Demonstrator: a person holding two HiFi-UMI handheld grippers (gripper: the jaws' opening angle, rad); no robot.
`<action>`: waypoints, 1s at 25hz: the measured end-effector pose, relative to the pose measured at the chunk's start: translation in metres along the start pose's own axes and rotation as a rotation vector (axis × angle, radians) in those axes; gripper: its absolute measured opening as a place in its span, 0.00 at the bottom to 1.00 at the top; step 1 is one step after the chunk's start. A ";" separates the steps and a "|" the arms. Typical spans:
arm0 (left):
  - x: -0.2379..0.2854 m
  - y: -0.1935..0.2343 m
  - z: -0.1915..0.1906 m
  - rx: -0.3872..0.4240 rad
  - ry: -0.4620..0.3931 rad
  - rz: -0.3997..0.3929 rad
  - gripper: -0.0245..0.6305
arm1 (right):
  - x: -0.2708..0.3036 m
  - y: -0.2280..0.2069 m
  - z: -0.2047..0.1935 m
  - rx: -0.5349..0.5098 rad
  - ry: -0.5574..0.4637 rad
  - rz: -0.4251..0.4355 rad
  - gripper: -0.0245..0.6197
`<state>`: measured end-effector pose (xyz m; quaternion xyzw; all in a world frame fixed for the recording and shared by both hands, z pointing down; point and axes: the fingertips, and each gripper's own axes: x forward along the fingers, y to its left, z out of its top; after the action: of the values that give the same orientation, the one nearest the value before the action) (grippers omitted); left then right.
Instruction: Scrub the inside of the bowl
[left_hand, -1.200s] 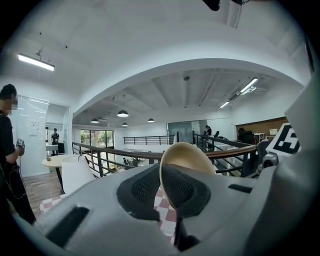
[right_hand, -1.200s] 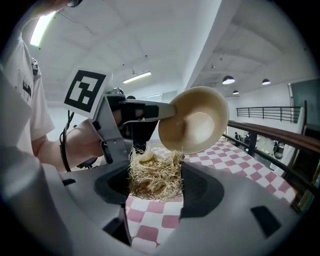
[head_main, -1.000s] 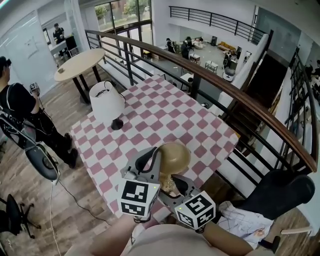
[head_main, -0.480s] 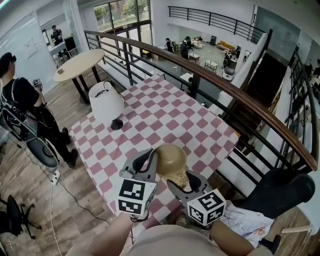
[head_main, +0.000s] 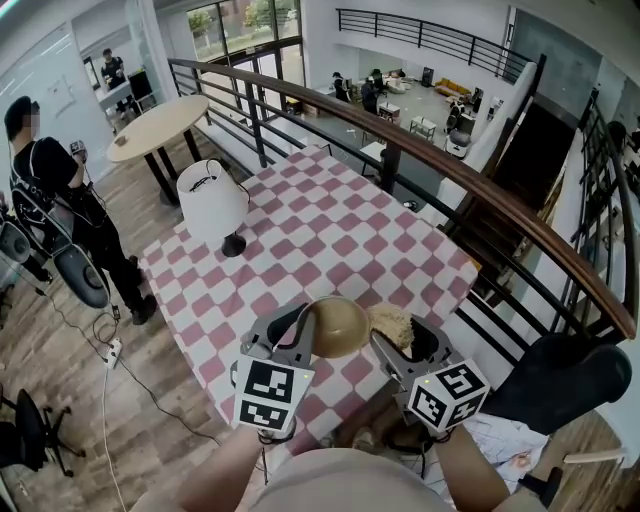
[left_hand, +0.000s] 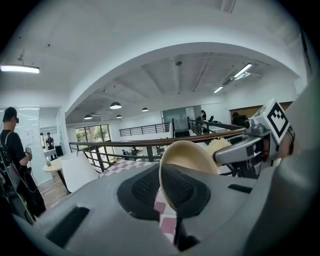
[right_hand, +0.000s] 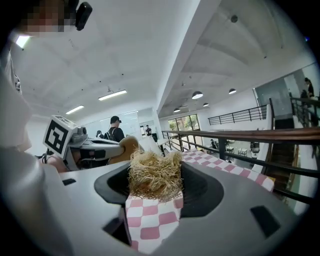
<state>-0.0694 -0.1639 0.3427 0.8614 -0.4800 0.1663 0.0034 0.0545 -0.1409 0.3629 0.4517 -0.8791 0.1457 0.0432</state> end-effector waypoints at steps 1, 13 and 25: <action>0.000 -0.005 -0.001 0.018 0.002 -0.006 0.07 | -0.001 -0.001 0.005 -0.009 -0.013 0.004 0.44; 0.002 -0.048 -0.017 0.214 0.046 -0.050 0.07 | 0.006 0.020 0.037 -0.130 -0.041 0.066 0.44; 0.012 -0.053 -0.035 0.212 0.120 -0.106 0.07 | 0.015 0.012 0.032 -0.132 -0.049 0.027 0.44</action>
<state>-0.0302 -0.1393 0.3876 0.8695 -0.4125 0.2668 -0.0503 0.0374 -0.1555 0.3326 0.4393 -0.8937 0.0767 0.0496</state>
